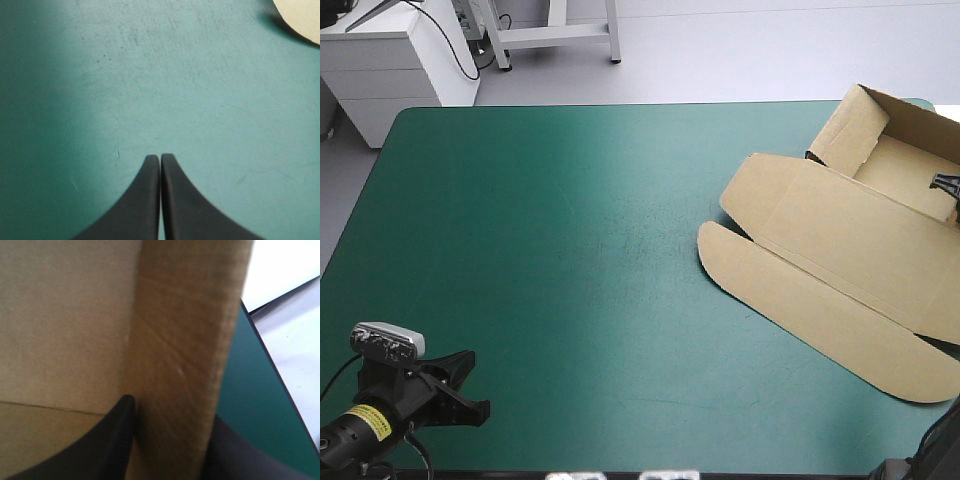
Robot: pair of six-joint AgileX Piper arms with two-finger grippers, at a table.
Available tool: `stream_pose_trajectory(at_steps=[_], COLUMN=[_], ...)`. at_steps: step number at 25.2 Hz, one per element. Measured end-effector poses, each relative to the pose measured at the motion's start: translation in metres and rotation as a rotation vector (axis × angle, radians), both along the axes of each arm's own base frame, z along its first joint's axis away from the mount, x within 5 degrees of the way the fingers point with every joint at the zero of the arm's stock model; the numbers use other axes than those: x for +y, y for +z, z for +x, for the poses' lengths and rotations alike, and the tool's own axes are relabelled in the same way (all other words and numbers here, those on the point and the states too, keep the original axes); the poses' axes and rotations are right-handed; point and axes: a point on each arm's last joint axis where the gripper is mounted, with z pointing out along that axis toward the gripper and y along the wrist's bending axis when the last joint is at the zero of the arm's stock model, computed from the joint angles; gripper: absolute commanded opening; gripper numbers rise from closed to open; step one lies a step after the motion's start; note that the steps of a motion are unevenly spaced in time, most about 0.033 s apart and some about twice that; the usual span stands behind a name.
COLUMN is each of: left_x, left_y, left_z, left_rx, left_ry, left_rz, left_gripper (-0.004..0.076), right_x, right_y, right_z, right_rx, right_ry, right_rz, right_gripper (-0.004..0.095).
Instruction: Fold the box
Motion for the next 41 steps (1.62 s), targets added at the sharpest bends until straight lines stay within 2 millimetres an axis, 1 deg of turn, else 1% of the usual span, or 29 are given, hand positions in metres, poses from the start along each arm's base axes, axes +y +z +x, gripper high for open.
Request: stream_pose_trajectory(at_steps=[2, 6, 9, 10, 12, 14, 15, 16, 17, 18, 19, 20, 21, 22, 23, 25, 27, 29, 30, 31, 32, 35, 38, 41], left_x=[0.0, 0.0, 0.0, 0.0, 0.0, 0.0, 0.0, 0.0, 0.0, 0.0, 0.0, 0.001, 0.001, 0.001, 0.001, 0.001, 0.001, 0.001, 0.001, 0.001, 0.001, 0.002, 0.005, 0.01], left_y=[0.0, -0.001, -0.001, -0.001, -0.001, -0.001, -0.001, -0.001, -0.001, -0.001, -0.002, -0.002, -0.002, -0.003, -0.003, -0.003, -0.003, -0.003, -0.003, -0.004, -0.005, -0.01, -0.011, -0.009], left_z=[0.0, 0.0, -0.001, -0.001, -0.001, -0.001, -0.001, -0.001, -0.001, -0.001, -0.001, -0.002, -0.002, -0.002, -0.002, -0.002, -0.002, -0.002, -0.002, -0.002, -0.002, -0.004, -0.011, -0.022], left_rx=[0.001, 0.007, 0.01, 0.01, 0.011, 0.012, 0.012, 0.014, 0.015, 0.017, 0.019, 0.027, 0.031, 0.033, 0.033, 0.034, 0.035, 0.035, 0.036, 0.039, 0.041, 0.032, -0.013, -0.085], left_ry=[0.0, 0.0, -0.001, -0.001, -0.001, -0.001, -0.001, -0.001, -0.001, -0.001, -0.001, -0.001, -0.002, -0.002, -0.002, -0.002, -0.002, -0.002, -0.002, -0.004, -0.005, -0.006, -0.005, -0.004], left_rz=[0.0, 0.003, 0.005, 0.005, 0.005, 0.006, 0.006, 0.007, 0.007, 0.008, 0.009, 0.013, 0.014, 0.015, 0.016, 0.016, 0.016, 0.016, 0.018, 0.022, 0.025, 0.021, 0.0, -0.031], left_gripper=[-0.0008, -0.0008, -0.0008, -0.0008, -0.0008, -0.0008, -0.0008, -0.0008, -0.0008, -0.0008, -0.0008, -0.0008, -0.0008, -0.0008, -0.0008, -0.0008, -0.0008, -0.0008, -0.0008, -0.0008, -0.0008, -0.0008, -0.0008, -0.0008], right_x=[0.0, -0.001, -0.001, -0.001, 0.002, 0.013, 0.02, 0.034, 0.043, 0.057, 0.065, 0.081, 0.089, 0.107, 0.118, 0.158, 0.178, 0.204, 0.22, 0.231, 0.242, 0.253, 0.252, 0.249], right_y=[0.004, 0.021, 0.046, 0.054, 0.078, 0.105, 0.12, 0.146, 0.159, 0.181, 0.191, 0.205, 0.209, 0.211, 0.211, 0.2, 0.191, 0.183, 0.18, 0.179, 0.177, 0.174, 0.168, 0.162], right_z=[0.0, 0.0, 0.001, 0.002, 0.0, -0.006, -0.011, -0.021, -0.027, -0.039, -0.044, -0.054, -0.059, -0.066, -0.071, -0.086, -0.094, -0.106, -0.116, -0.125, -0.138, -0.163, -0.19, -0.219], right_rx=[-0.002, -0.016, -0.058, -0.082, -0.151, -0.237, -0.282, -0.37, -0.418, -0.494, -0.523, -0.554, -0.559, -0.555, -0.548, -0.5, -0.469, -0.445, -0.439, -0.438, -0.435, -0.429, -0.453, -0.541], right_ry=[0.003, -0.021, -0.034, -0.033, -0.022, 0.027, 0.059, 0.129, 0.163, 0.213, 0.235, 0.278, 0.302, 0.36, 0.393, 0.526, 0.608, 0.706, 0.776, 0.833, 0.89, 0.944, 0.943, 0.929], right_rz=[0.0, -0.006, -0.022, -0.029, -0.046, -0.034, -0.022, 0.0, 0.014, 0.027, 0.027, 0.016, 0.013, 0.016, 0.021, 0.054, 0.067, 0.086, 0.086, 0.081, 0.083, 0.09, 0.063, -0.001], right_gripper=[0.0627, 0.0628, 0.0611, 0.0573, 0.0421, 0.0171, -0.0011, 0.0004, 0.0, 0.0, 0.0, 0.0, 0.0001, 0.0, 0.0, 0.0, 0.0, 0.0, 0.0, 0.0, 0.0, 0.0, 0.0, -0.0001])
